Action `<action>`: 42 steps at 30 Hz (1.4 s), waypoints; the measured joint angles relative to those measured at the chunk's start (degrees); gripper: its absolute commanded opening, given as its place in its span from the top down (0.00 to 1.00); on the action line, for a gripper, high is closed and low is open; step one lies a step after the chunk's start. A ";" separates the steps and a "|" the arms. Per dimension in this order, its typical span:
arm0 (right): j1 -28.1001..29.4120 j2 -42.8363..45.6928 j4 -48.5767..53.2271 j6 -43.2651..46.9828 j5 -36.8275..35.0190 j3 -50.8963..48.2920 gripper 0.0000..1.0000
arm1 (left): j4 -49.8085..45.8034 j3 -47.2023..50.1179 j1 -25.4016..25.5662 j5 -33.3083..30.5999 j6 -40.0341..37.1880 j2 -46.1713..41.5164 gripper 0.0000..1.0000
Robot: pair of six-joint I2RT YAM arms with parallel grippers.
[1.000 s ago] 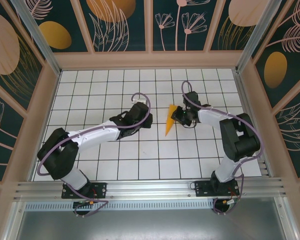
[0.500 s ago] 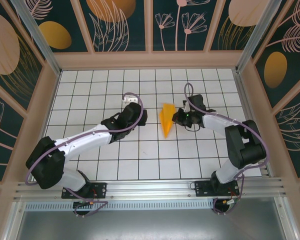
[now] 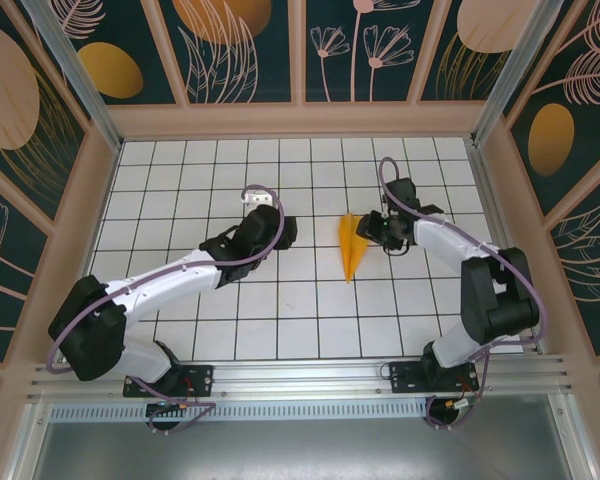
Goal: Fold a paper plane with a square sheet of paper (fold left side to right side)
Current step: Pick up the paper plane at the center of the table.
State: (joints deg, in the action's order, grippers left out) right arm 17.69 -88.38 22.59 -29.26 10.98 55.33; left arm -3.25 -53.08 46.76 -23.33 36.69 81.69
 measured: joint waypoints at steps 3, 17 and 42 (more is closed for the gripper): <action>3.15 1.95 1.68 -1.20 -0.96 0.04 0.51 | 0.24 0.57 0.00 -0.87 0.13 -0.90 0.27; 10.78 -4.59 4.70 -4.28 -5.27 0.04 0.61 | 0.50 2.05 0.00 -1.68 0.20 -2.34 0.23; 11.15 -24.72 13.84 3.43 -8.92 30.32 0.98 | 1.09 5.46 0.00 -2.67 -3.17 -9.62 0.01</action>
State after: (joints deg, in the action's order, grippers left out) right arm 28.84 -113.10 36.42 -25.82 2.07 85.65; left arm -2.15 -47.62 46.76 -26.00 33.52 72.07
